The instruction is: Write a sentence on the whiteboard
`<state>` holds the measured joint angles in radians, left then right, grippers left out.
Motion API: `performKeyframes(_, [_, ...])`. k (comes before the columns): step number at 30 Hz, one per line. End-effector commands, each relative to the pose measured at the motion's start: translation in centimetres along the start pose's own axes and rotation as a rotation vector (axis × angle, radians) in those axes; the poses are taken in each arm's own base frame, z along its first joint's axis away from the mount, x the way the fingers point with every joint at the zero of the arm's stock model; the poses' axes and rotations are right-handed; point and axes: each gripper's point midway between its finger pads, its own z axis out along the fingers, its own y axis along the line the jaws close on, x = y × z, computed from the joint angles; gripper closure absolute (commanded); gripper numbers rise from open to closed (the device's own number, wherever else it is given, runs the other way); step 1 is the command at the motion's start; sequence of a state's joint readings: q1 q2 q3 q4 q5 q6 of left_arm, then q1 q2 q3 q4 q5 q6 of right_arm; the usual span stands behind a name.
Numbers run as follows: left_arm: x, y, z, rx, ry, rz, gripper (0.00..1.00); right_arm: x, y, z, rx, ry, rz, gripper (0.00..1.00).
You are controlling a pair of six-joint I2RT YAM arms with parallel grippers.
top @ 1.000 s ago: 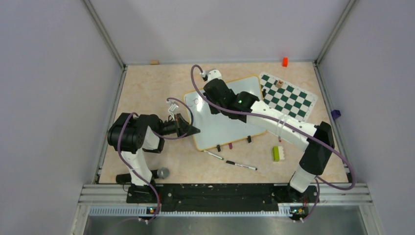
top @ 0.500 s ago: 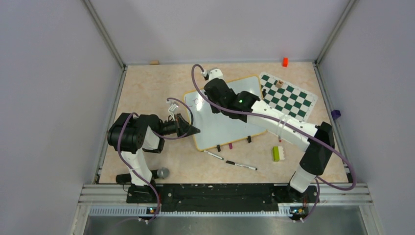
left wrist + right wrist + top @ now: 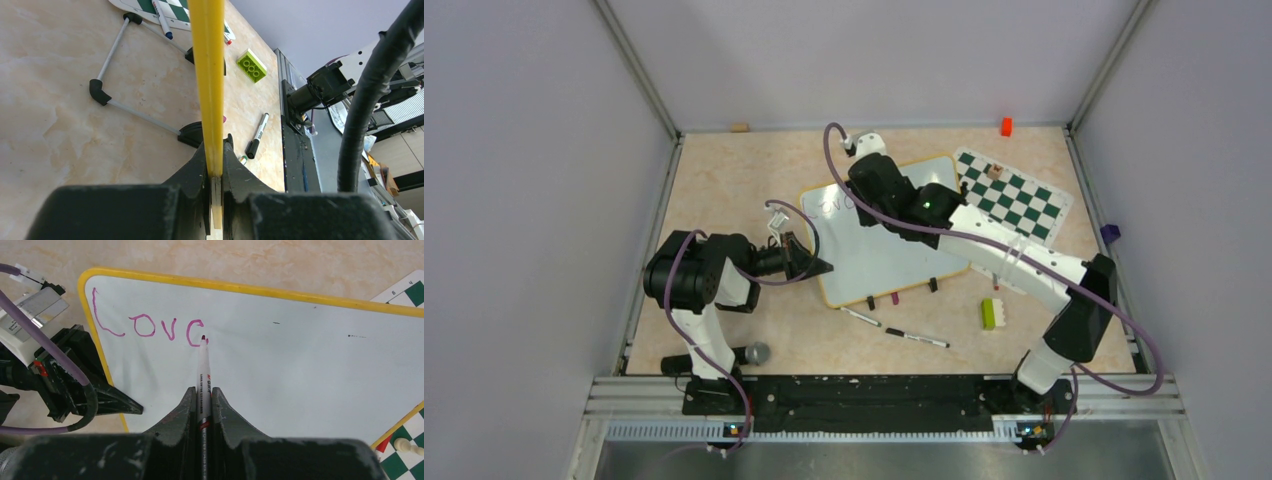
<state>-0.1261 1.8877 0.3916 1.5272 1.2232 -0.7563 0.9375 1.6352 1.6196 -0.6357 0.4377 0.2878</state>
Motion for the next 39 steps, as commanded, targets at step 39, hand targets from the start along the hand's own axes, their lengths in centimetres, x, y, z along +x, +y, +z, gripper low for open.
performKeyframes(39, [-0.3,-1.0,0.4,0.068,0.015,0.154,1.0,-0.6,0.9,2.1,-0.009,0.004,-0.014,1.0])
